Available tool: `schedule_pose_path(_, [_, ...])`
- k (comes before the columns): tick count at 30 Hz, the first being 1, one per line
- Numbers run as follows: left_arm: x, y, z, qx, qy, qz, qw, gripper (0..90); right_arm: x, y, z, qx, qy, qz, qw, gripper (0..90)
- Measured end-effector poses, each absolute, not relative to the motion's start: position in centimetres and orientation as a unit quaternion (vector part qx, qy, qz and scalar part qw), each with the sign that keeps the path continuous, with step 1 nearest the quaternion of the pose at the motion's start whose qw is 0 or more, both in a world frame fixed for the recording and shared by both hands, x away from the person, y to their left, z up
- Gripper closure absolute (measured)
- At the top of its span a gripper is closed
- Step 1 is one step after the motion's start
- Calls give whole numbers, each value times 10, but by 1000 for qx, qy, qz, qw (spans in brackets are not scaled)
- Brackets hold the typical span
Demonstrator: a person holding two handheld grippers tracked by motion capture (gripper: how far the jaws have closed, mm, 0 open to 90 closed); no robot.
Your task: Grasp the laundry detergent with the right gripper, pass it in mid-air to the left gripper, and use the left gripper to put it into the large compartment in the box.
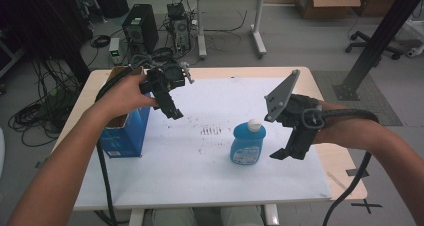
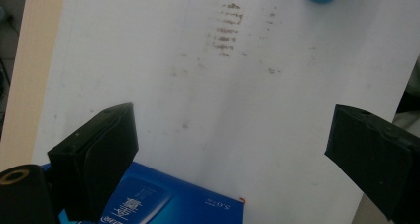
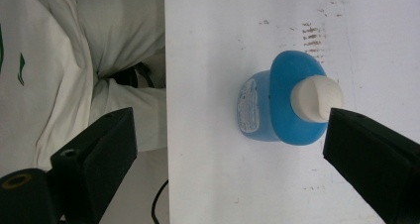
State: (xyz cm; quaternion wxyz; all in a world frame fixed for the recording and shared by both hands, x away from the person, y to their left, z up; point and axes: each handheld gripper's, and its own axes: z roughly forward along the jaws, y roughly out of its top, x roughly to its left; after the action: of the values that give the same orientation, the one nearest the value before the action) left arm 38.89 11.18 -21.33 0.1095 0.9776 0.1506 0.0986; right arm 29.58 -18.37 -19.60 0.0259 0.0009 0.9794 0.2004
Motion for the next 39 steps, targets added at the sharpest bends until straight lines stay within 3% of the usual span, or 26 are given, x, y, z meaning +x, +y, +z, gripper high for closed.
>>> schedule_pose_path(16, [389,111,-213,978,149,98,109,61,308,-198,-192,-3,975,218,35,64])
schedule_pose_path(39, [391,110,-215,978,148,97,106,60,334,-219,-214,12,967,252,29,63])
